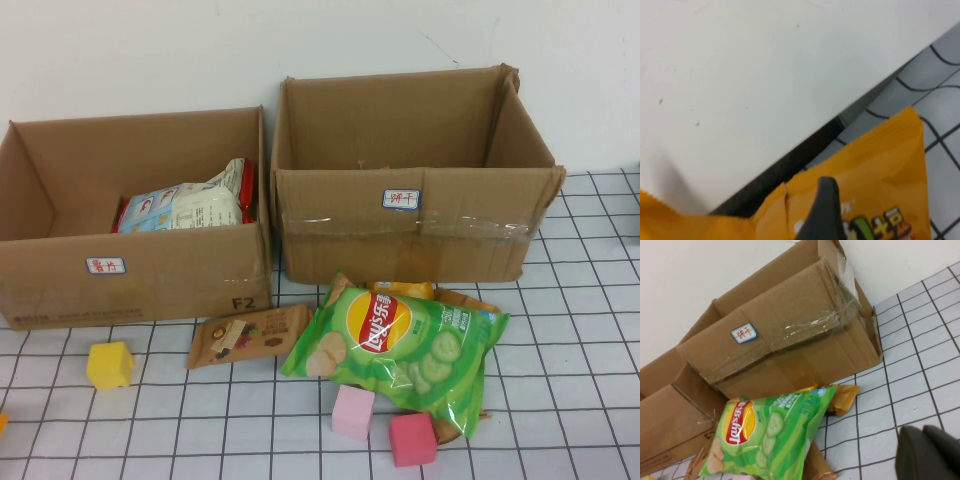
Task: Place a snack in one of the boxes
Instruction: Place the potato chip in the potato chip box
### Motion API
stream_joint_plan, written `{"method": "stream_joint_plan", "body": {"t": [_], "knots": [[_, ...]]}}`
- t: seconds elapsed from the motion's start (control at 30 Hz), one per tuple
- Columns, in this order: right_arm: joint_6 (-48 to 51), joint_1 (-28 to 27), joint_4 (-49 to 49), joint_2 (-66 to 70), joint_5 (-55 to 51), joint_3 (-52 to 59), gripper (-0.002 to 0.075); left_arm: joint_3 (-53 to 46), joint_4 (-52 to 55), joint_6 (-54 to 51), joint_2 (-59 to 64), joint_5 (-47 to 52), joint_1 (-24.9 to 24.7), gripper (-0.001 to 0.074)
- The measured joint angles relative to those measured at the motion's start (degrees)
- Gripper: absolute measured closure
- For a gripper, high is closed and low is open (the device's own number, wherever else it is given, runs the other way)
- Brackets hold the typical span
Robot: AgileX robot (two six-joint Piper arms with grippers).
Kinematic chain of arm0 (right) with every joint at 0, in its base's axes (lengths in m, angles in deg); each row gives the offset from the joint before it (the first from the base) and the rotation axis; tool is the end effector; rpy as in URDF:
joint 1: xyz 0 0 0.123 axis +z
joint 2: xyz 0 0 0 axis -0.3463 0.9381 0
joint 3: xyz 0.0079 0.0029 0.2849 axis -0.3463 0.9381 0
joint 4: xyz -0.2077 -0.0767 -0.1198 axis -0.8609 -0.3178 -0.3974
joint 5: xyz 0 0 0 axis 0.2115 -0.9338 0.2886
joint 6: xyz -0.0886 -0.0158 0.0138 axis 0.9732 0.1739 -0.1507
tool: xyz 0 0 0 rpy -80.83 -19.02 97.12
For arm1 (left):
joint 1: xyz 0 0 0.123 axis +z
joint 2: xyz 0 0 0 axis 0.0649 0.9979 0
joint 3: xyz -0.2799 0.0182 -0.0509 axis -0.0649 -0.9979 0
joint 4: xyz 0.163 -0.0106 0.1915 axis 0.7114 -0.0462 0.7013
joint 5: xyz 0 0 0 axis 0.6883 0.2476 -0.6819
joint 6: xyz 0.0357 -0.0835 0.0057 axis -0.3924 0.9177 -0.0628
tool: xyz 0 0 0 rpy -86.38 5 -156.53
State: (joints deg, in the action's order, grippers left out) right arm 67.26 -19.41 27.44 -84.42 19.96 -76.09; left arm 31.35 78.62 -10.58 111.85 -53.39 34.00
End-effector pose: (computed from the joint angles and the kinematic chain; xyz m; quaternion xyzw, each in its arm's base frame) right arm 0.0550 0.0162 0.1892 0.1402 0.7273 0.2464 0.6250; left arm 0.2839 0.1685 0.2020 -0.4478 0.8296 0.0247 0.3326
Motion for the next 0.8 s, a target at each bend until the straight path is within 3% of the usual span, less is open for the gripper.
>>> {"method": "stream_joint_plan", "body": {"t": [0.33,0.43,0.5,0.6,0.67,0.8], "knots": [[0.86,0.0,0.0,0.0,0.0,0.0,0.0727,0.25,0.09,0.22,4.75,-0.32,0.0,0.0178],[0.86,0.0,0.0,0.0,0.0,0.0,0.0727,0.33,0.11,-0.22,5.25,-0.19,0.0,0.0211],[0.9,0.0,0.0,0.0,0.0,0.0,0.0727,0.38,0.33,-1.3,5.39,0.21,0.0,0.0289],[0.99,0.0,0.0,0.0,0.0,0.0,0.0727,0.38,0.33,-2.88,5.63,0.38,0.0,0.0498],[1.03,0.0,0.0,0.0,0.0,0.0,0.0727,0.48,0.33,-3.4,5.63,0.38,0.0,0.0599],[1.03,0.0,0.0,0.0,0.0,0.0,0.0727,1.52,0.14,-4.77,5.63,2.69,0.0,0.0611]]}}
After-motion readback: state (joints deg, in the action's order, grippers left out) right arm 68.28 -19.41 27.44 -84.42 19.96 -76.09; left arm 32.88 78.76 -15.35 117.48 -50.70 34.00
